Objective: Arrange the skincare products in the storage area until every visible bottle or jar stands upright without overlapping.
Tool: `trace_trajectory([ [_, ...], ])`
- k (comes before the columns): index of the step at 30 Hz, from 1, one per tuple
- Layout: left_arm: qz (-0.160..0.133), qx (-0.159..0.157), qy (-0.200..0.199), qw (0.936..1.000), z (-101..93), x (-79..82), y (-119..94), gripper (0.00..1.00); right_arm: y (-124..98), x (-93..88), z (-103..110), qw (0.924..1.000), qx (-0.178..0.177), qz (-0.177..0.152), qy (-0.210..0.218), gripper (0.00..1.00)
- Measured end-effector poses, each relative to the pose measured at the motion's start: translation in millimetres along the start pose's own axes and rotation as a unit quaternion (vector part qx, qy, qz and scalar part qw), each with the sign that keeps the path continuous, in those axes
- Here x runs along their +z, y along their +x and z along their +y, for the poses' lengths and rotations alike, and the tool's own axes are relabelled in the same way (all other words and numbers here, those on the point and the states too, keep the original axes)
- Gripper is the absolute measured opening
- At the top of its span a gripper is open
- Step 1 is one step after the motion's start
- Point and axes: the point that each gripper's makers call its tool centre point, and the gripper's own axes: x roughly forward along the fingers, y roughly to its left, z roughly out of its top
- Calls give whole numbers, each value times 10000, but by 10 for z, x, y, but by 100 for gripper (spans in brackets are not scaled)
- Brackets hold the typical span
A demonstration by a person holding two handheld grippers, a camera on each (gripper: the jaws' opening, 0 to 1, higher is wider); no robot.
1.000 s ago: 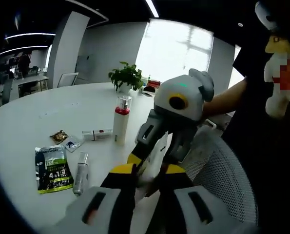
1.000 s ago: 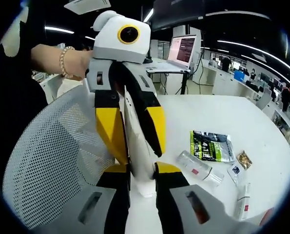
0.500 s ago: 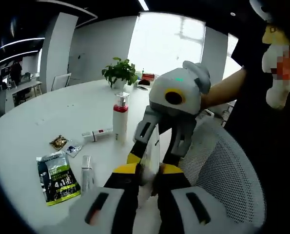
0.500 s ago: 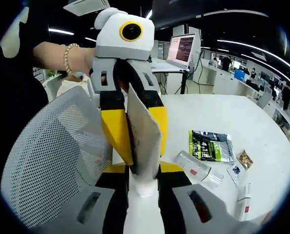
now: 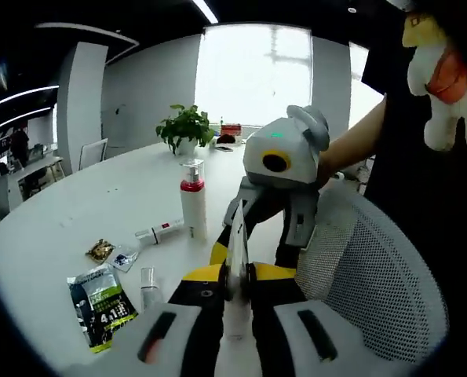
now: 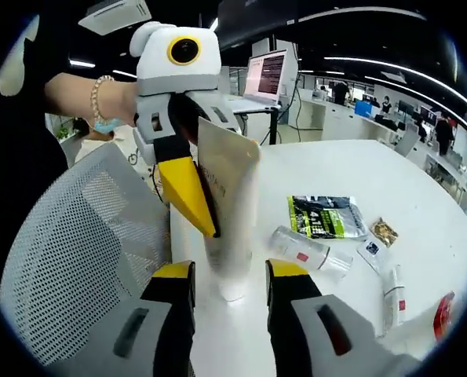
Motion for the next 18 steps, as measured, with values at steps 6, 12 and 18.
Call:
trace_trajectory([
  [6,-42,-36,110,9999,44,59,102,6,-174,-89,-83,9984,-415,-104,374,47],
  [12,-69,-99,196,9997,107,113,210,6,-339,-201,-170,9948,-795,-101,628,57],
  [18,-99,-174,216,9996,211,158,335,6,-481,-331,-238,9899,-1125,-66,864,65],
])
